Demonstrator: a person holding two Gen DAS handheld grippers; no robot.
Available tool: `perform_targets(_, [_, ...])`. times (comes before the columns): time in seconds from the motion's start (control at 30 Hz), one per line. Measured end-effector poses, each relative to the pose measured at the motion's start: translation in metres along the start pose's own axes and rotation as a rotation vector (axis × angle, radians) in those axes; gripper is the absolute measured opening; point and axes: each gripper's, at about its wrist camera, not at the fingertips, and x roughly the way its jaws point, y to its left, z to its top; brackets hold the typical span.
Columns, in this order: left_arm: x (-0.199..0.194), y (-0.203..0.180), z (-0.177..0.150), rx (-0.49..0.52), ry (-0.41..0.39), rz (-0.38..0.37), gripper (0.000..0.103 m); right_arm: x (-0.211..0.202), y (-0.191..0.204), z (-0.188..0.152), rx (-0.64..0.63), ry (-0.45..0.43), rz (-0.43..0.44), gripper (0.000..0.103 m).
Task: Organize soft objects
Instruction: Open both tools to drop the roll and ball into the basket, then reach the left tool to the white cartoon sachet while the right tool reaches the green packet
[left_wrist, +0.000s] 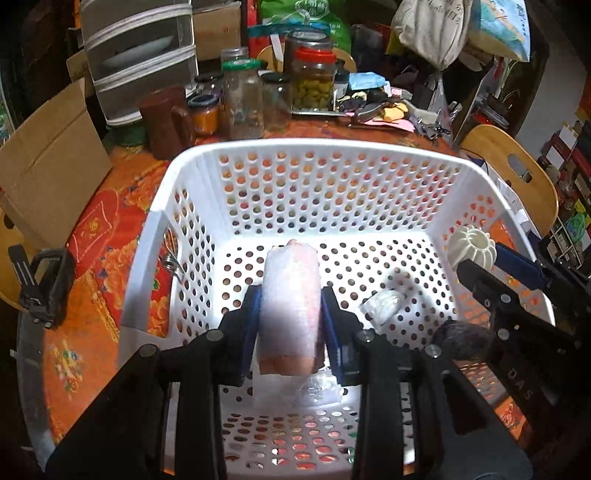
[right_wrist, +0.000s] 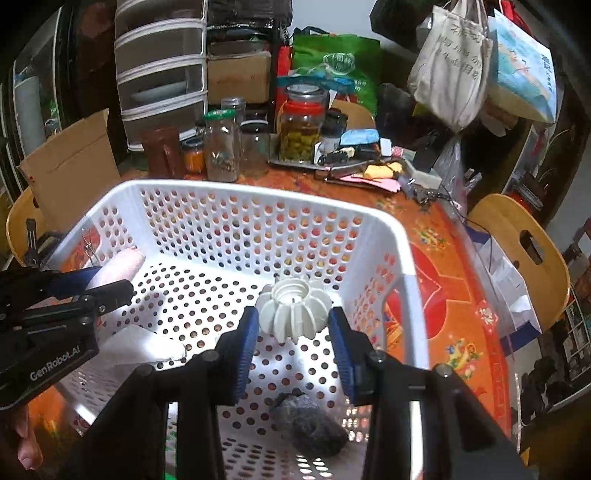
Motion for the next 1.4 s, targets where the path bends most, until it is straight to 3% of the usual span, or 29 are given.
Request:
perform_targets(0.27, [0.004, 0.003, -0.006, -0.001, -0.008, -0.016, 0.033, 0.006, -0.001, -0.004, 0.033, -0.008, 0.02, 0.039])
perform_targets(0.47, [-0.012, 0.001, -0.011, 0.011, -0.077, -0.073, 0.063, -0.002, -0.005, -0.009, 0.051, -0.039, 0.017, 0.05])
perform_targets(0.53, [-0.023, -0.003, -0.013, 0.032, -0.116, -0.042, 0.08, -0.008, -0.008, -0.012, 0.064, -0.054, 0.02, 0.059])
perform_targets(0.63, [-0.041, -0.006, -0.02, 0.05, -0.175, -0.044, 0.09, -0.021, -0.012, -0.016, 0.075, -0.087, 0.014, 0.076])
perform_targets(0.93, [-0.107, -0.006, -0.046, 0.073, -0.309, -0.052, 0.097, -0.073, -0.019, -0.033, 0.084, -0.213, 0.01, 0.103])
perform_targets(1.13, [-0.158, 0.0, -0.093, 0.101, -0.389, -0.007, 0.103, -0.117, -0.015, -0.056, 0.073, -0.303, 0.009, 0.103])
perform_targets(1.4, [-0.18, 0.031, -0.162, 0.04, -0.385, 0.016, 0.103, -0.144, -0.002, -0.103, 0.078, -0.333, 0.04, 0.103])
